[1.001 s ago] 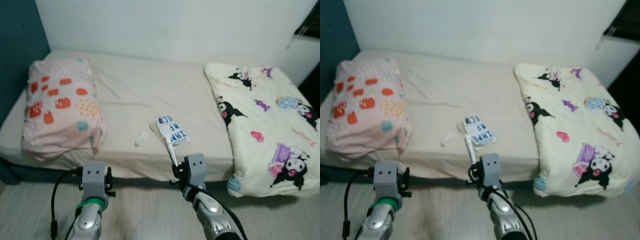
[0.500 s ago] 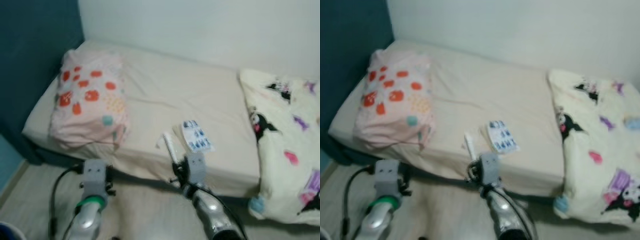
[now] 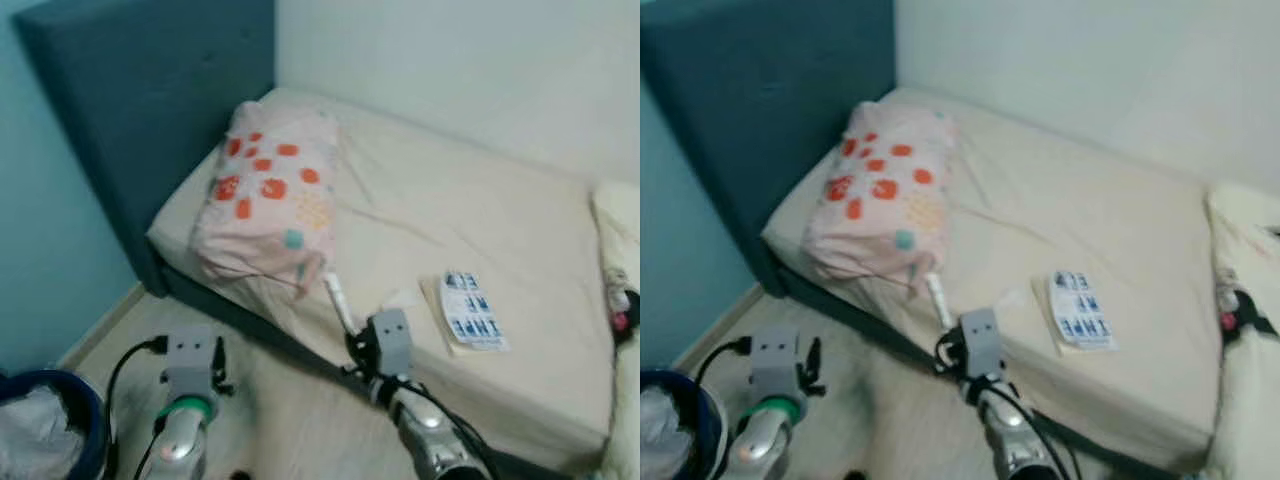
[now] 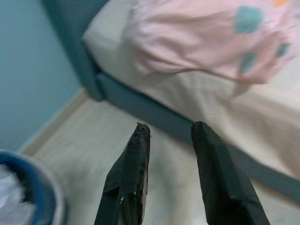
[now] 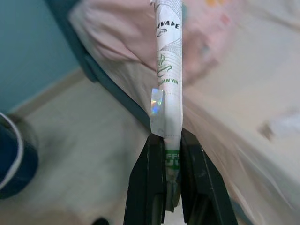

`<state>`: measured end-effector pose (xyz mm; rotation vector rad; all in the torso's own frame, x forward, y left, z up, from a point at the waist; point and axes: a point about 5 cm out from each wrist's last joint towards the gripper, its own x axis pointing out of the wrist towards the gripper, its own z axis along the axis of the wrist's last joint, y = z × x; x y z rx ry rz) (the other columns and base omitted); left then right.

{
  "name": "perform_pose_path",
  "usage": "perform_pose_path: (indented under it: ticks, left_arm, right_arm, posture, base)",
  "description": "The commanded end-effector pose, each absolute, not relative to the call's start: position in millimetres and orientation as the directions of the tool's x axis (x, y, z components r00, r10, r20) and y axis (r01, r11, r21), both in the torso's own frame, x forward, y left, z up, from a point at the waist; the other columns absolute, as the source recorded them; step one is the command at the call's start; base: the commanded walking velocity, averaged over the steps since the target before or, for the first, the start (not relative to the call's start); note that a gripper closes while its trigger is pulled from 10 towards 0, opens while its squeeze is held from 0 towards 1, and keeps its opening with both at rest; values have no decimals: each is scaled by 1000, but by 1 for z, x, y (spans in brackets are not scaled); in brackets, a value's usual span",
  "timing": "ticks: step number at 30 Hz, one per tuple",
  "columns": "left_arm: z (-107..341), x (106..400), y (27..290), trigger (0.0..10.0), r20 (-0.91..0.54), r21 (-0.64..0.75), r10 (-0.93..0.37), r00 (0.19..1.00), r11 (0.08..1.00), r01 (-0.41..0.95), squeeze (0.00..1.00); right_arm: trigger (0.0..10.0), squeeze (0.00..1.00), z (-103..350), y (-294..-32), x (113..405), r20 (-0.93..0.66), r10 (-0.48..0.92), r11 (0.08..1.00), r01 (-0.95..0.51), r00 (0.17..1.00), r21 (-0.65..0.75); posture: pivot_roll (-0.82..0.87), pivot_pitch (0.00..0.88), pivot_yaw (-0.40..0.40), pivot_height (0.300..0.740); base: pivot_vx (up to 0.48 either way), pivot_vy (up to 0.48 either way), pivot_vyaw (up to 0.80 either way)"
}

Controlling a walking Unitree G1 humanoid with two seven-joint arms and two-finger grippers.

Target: Clean up the room

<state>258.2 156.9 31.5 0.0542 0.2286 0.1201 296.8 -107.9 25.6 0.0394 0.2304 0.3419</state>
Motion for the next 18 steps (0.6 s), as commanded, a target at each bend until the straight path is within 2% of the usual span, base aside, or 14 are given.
perform_pose_path:
  ticks: [1,18]
  left_arm:
    - [25,254,154,10000,-251,73,121,960,992,-106,0]
    - [16,251,155,10000,-278,108,118,953,990,-91,0]
  right_arm:
    - [10000,0,13,-115,288,-273,314,949,-302,909,87]
    - [10000,0,4,-126,281,-308,270,963,-265,912,58]
  posture:
    - [52,30,-53,740]
    - [45,32,-49,740]
  base:
    - [0,0,800]
    - [0,0,800]
